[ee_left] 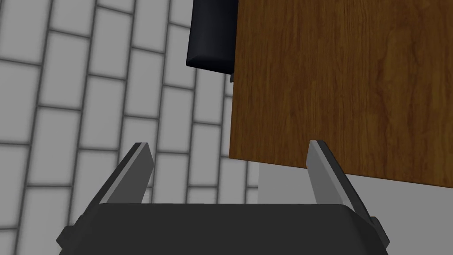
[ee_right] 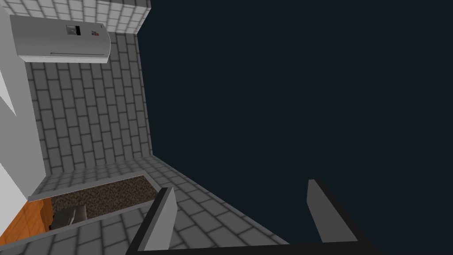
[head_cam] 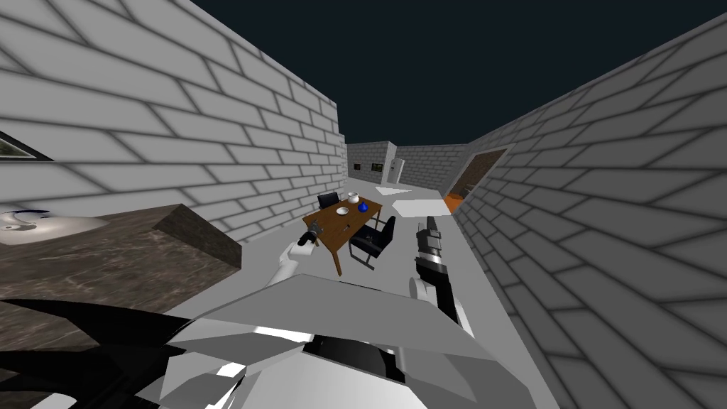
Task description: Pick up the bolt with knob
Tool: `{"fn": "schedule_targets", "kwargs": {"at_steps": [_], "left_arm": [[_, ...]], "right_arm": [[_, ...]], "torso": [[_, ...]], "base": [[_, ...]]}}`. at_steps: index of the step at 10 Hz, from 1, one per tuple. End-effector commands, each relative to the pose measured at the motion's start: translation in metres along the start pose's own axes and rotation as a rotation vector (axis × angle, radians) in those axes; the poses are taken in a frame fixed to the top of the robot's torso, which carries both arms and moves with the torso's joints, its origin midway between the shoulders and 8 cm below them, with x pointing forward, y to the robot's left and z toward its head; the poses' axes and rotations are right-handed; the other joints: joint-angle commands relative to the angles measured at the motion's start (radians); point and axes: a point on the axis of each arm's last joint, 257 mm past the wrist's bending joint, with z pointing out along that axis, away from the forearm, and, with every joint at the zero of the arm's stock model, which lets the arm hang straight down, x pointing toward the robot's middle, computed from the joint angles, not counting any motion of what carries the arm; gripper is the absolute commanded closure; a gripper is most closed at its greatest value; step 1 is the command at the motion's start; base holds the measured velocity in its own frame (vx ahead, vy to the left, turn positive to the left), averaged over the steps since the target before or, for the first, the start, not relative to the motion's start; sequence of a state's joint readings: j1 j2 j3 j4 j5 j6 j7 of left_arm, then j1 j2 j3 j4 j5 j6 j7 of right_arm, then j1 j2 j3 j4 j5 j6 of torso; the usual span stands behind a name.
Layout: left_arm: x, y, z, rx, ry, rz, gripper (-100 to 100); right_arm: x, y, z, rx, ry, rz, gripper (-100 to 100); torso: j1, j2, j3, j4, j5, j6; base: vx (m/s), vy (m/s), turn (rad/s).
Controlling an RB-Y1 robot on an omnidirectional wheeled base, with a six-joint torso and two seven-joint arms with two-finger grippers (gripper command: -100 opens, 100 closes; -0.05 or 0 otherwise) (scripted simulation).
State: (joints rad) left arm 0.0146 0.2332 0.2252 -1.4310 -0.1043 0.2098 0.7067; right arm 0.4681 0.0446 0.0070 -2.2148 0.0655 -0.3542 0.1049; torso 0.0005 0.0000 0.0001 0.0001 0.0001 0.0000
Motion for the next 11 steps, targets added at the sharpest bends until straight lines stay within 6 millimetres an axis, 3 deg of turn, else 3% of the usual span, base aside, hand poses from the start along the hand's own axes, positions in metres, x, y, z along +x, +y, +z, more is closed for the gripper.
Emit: {"fn": "schedule_targets", "kwargs": {"at_steps": [1, 6, 11], "left_arm": [[-0.008, 0.011, 0.003, -0.023, -0.018, -0.007, -100], [-0.037, 0.045, 0.023, -0.149, -0.148, -0.134, -100], [-0.061, 0.084, 0.025, -0.261, -0.263, -0.216, -100]], "right_arm": [[0.000, 0.000, 0.000, 0.000, 0.000, 0.000, 0], [0.000, 0.000, 0.000, 0.000, 0.000, 0.000, 0], [0.000, 0.000, 0.000, 0.000, 0.000, 0.000, 0]], "torso": [[0.000, 0.000, 0.000, 0.000, 0.000, 0.000], [0.000, -0.001, 0.000, 0.000, 0.000, 0.000], [-0.001, -0.002, -0.001, 0.000, 0.000, 0.000]], "base": [[-0.001, 0.005, 0.000], [0.004, 0.011, -0.029], [0.018, 0.007, -0.041]]}}
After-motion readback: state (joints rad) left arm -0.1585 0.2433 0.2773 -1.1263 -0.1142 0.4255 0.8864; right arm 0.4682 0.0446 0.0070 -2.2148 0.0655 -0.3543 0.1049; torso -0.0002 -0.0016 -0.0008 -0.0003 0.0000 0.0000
